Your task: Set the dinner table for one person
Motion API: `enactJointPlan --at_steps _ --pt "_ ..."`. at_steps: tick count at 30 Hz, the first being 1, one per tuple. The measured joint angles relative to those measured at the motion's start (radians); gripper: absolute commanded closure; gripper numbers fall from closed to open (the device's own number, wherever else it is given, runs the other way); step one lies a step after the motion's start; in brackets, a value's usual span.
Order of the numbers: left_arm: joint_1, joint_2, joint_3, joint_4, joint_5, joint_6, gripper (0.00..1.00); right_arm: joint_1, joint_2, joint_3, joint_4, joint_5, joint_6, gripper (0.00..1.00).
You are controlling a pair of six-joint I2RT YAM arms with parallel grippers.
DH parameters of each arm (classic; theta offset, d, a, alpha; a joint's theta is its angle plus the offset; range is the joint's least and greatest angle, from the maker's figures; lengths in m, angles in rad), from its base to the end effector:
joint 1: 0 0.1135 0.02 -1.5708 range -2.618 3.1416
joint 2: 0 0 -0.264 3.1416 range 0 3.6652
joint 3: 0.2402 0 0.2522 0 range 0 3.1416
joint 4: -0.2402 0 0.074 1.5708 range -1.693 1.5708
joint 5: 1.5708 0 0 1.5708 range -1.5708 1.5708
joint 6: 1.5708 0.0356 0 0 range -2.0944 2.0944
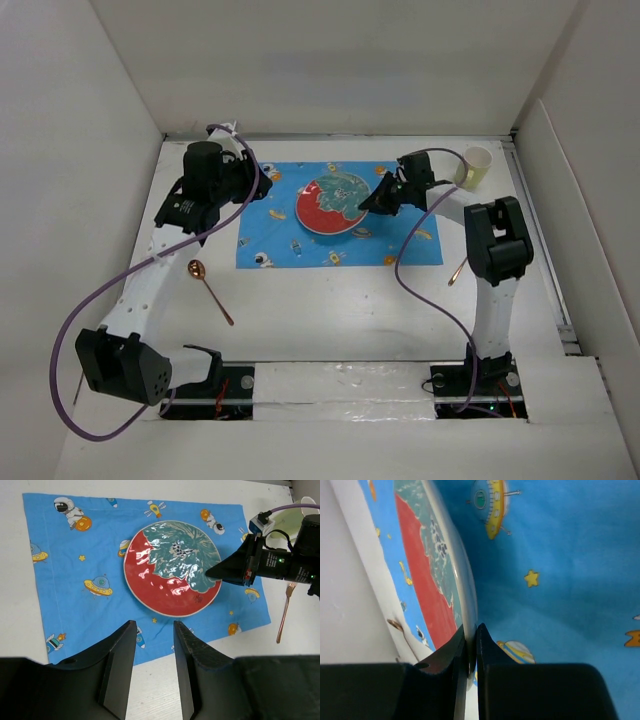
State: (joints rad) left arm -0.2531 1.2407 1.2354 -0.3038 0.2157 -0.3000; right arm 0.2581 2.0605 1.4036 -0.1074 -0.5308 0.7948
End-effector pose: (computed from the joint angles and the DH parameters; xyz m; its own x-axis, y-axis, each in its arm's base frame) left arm 0.2724 -0.0783 0.3889 -0.4120 -0.1916 -0.8908 0.3352 0.8772 -0.3437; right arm 0.4309 0.1324 0.1719 -0.8779 0.4048 -0.2556 0.0759 0.6448 0.7606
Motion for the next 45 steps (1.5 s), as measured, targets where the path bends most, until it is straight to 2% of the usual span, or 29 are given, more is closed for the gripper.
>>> enactJointPlan --at_steps 1,3,4,6,7,10,12,15,17,18,19,24,26,27,28,30,31,36,41,45 --pt "0.000 0.001 -0.004 0.001 0.001 0.000 0.67 -0.002 0.014 -0.001 0.002 -0.002 0.011 0.97" --pt "0.000 0.002 -0.012 0.001 0.002 0.000 0.67 -0.003 0.024 -0.001 0.008 -0.011 0.028 0.81" --pt "0.000 0.002 -0.014 0.000 0.002 0.000 0.67 -0.002 0.024 -0.001 0.008 -0.011 0.031 0.66" --pt "0.000 0.005 -0.015 0.001 0.002 0.000 0.67 0.001 0.021 -0.001 0.004 -0.003 0.027 0.54" --pt "0.000 0.006 -0.015 0.002 0.002 0.001 0.67 0.004 0.022 -0.001 -0.004 0.004 0.020 0.44" --pt "0.000 0.011 -0.015 0.001 0.000 0.001 0.67 0.005 0.021 -0.002 -0.054 0.035 -0.011 0.33" --pt "0.000 0.014 -0.015 0.000 -0.004 0.000 0.67 0.007 0.016 0.003 -0.114 0.072 -0.041 0.33" --pt "0.000 0.015 -0.015 -0.001 -0.011 0.001 0.68 0.002 -0.016 0.027 -0.223 0.153 -0.102 0.40" --pt "0.000 0.015 -0.016 0.000 -0.015 0.002 0.73 -0.013 -0.063 0.034 -0.272 0.198 -0.138 0.56" --pt "0.000 0.015 -0.019 0.000 -0.016 0.003 0.87 -0.025 -0.093 0.039 -0.294 0.214 -0.152 0.65" --pt "0.000 0.015 -0.023 0.000 -0.017 0.003 1.00 -0.045 -0.126 0.046 -0.314 0.233 -0.167 1.00" --pt "0.000 0.013 -0.052 -0.001 -0.014 0.010 1.00 -0.182 -0.243 0.138 -0.362 0.351 -0.212 1.00" --pt "0.000 0.013 -0.063 0.000 -0.010 0.010 1.00 -0.238 -0.254 0.195 -0.377 0.422 -0.223 0.86" --pt "0.000 0.012 -0.070 0.001 -0.006 0.010 0.88 -0.274 -0.254 0.224 -0.385 0.460 -0.227 0.79" --pt "0.000 0.010 -0.079 0.001 -0.004 0.012 0.83 -0.300 -0.253 0.248 -0.394 0.497 -0.230 0.62" --pt "0.000 0.005 -0.095 0.000 0.003 0.008 0.75 -0.355 -0.248 0.288 -0.418 0.561 -0.235 0.50" --pt "0.000 0.003 -0.100 0.000 0.007 0.007 0.74 -0.379 -0.242 0.307 -0.431 0.584 -0.238 0.47" --pt "0.000 0.003 -0.108 0.000 0.008 0.010 0.73 -0.461 -0.139 0.436 -0.497 0.666 -0.241 0.46" --pt "0.000 0.012 -0.107 0.000 0.005 0.015 0.73 -0.473 0.023 0.563 -0.570 0.688 -0.246 0.46" --pt "0.000 0.037 -0.105 0.000 0.005 0.015 0.73 -0.468 0.125 0.635 -0.624 0.700 -0.250 0.52"
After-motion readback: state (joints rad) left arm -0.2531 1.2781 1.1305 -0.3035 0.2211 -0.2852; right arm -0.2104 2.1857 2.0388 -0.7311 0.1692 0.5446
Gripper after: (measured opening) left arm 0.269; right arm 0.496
